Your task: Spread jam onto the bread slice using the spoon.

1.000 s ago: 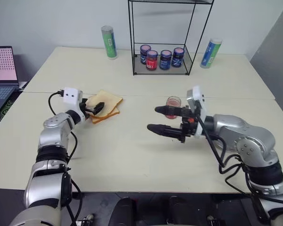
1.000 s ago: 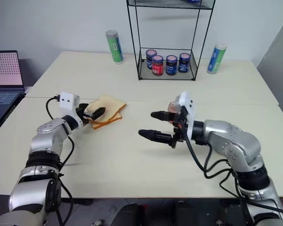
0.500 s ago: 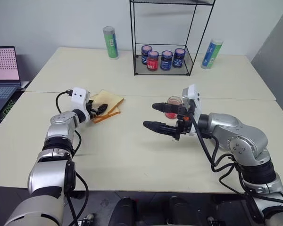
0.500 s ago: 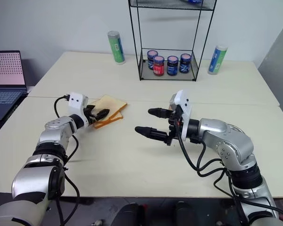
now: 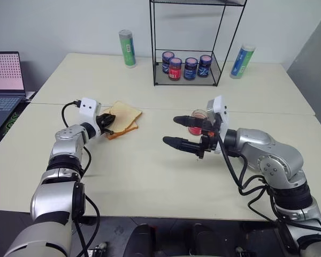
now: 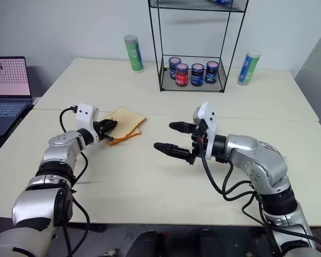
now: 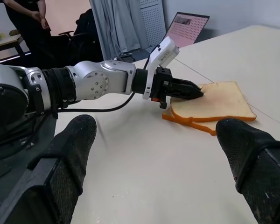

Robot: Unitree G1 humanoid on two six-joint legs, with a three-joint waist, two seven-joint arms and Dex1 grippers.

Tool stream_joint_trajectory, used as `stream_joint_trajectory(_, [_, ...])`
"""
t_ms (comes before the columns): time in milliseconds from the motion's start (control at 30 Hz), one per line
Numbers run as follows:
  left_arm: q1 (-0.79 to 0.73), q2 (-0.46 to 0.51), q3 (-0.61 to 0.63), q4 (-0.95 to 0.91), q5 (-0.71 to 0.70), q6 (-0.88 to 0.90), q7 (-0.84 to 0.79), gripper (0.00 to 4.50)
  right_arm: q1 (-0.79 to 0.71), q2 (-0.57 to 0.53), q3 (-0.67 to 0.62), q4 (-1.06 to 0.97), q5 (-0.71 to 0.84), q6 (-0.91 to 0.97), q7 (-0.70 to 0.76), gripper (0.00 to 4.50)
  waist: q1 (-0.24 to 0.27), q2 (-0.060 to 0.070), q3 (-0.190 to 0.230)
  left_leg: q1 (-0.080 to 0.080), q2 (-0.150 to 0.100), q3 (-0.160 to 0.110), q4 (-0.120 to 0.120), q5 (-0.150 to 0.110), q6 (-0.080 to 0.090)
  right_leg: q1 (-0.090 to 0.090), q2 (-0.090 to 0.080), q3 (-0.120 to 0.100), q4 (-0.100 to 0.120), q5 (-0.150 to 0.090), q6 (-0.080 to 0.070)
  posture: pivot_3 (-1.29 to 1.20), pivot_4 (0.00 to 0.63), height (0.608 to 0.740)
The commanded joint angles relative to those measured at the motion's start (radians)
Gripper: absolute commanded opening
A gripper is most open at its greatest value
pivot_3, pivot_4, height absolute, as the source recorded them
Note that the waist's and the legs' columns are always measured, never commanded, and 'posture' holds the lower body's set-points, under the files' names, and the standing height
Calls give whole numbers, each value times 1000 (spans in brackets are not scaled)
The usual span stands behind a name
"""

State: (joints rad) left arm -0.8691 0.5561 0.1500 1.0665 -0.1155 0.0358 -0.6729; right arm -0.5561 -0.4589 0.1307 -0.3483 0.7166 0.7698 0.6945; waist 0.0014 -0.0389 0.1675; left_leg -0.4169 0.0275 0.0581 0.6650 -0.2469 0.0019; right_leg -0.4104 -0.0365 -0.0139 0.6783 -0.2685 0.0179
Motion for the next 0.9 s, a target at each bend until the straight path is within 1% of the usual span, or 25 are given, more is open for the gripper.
stream_joint_trajectory(33, [-5,-16,-2,-37,-6,4,-20,39,11,2,-36,-22,-5,-22,-2,4500,0,0,0,0,0,0,0,0,0,0,0,0,0,0,0,0,150,740])
stream_joint_trajectory(100, [-9,-13,8,-71,-20,18,-29,39,20,-3,-37,-27,-23,-31,-6,4500,0,0,0,0,0,0,0,0,0,0,0,0,0,0,0,0,150,740])
stream_joint_trajectory(233, [-2,7,23,-230,-83,105,-138,39,52,-29,-56,-57,-26,-27,1,4500,-1,-1,1,-1,0,0,0,0,0,0,0,0,0,0,0,0,150,740])
stream_joint_trajectory(367, [24,96,-15,-558,-194,339,-368,39,131,-142,-168,-172,98,73,30,4500,-4,-2,2,-2,1,-1,0,0,0,-1,0,0,-1,0,0,0,150,740])
stream_joint_trajectory(467, [43,157,-53,-723,-253,463,-478,39,166,-195,-225,-213,169,122,27,4500,-8,-1,2,-2,1,-1,0,0,0,-1,1,0,-1,0,0,0,150,740])
stream_joint_trajectory(500, [44,174,-61,-766,-259,476,-497,39,177,-208,-244,-224,188,137,23,4500,-9,-1,2,1,1,0,-1,0,0,0,1,1,-1,0,0,0,150,740])
stream_joint_trajectory(533, [35,180,-62,-781,-250,483,-488,39,185,-216,-258,-232,197,145,15,4500,-9,-1,3,2,1,0,-1,0,0,1,1,1,0,-1,-1,0,150,740])
stream_joint_trajectory(667, [36,182,-25,-687,-199,420,-372,39,184,-195,-254,-239,210,148,-33,4500,-9,-1,3,2,1,0,0,0,0,1,2,2,0,-1,-1,0,150,740])
stream_joint_trajectory(733, [53,171,15,-615,-179,379,-277,393,170,-167,-205,-232,176,127,-45,4500,-9,-1,3,2,2,-1,0,0,0,1,2,1,1,-1,-1,0,150,740])
stream_joint_trajectory(767, [64,166,30,-587,-173,359,-241,443,163,-156,-185,-227,161,117,-46,4500,-11,-1,3,2,2,-1,0,0,0,1,2,1,1,-1,-1,0,150,740])
stream_joint_trajectory(900, [158,133,123,-538,-177,319,-65,1303,96,-84,-87,-154,86,65,-41,4500,-22,-1,3,2,2,0,-1,0,0,0,2,2,1,-1,-1,0,150,740])
